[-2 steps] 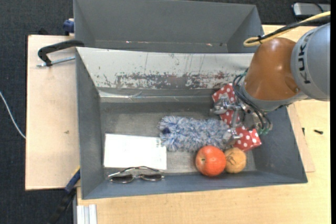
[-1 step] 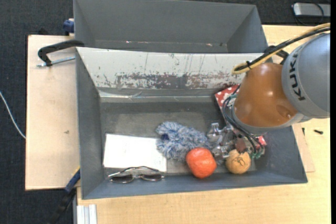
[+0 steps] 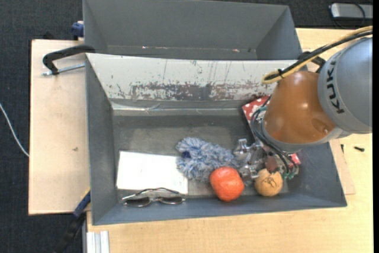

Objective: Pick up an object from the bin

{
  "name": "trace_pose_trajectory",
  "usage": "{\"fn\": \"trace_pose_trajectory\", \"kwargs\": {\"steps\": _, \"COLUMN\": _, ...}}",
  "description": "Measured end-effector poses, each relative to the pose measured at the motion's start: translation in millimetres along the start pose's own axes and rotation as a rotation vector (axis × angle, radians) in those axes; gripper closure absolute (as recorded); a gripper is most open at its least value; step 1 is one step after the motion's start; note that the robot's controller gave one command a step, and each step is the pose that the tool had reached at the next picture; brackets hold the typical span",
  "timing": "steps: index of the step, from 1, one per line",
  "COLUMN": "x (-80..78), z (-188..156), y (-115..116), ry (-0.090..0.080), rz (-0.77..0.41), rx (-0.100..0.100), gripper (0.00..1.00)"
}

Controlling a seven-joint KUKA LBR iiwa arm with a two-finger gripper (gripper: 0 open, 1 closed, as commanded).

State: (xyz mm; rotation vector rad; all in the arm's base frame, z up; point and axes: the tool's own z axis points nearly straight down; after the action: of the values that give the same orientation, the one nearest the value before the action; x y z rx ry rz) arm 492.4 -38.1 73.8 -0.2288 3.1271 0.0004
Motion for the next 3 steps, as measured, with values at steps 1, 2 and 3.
{"fn": "trace_pose_trajectory", "kwargs": {"steps": 1, "x": -20.3, "z": -8, "y": 10, "ry": 0.007, "rz": -0.127, "rx": 0.001, "gripper": 1.0}}
{"fn": "trace_pose_trajectory", "kwargs": {"steps": 2, "x": -48.6, "z": -18, "y": 61, "ry": -0.001, "rz": -0.289, "rx": 0.001, "gripper": 1.0}}
{"fn": "trace_pose_trajectory", "kwargs": {"steps": 3, "x": -62.3, "z": -23, "y": 81, "ry": -0.002, "rz": -0.251, "rx": -0.007, "gripper": 1.0}}
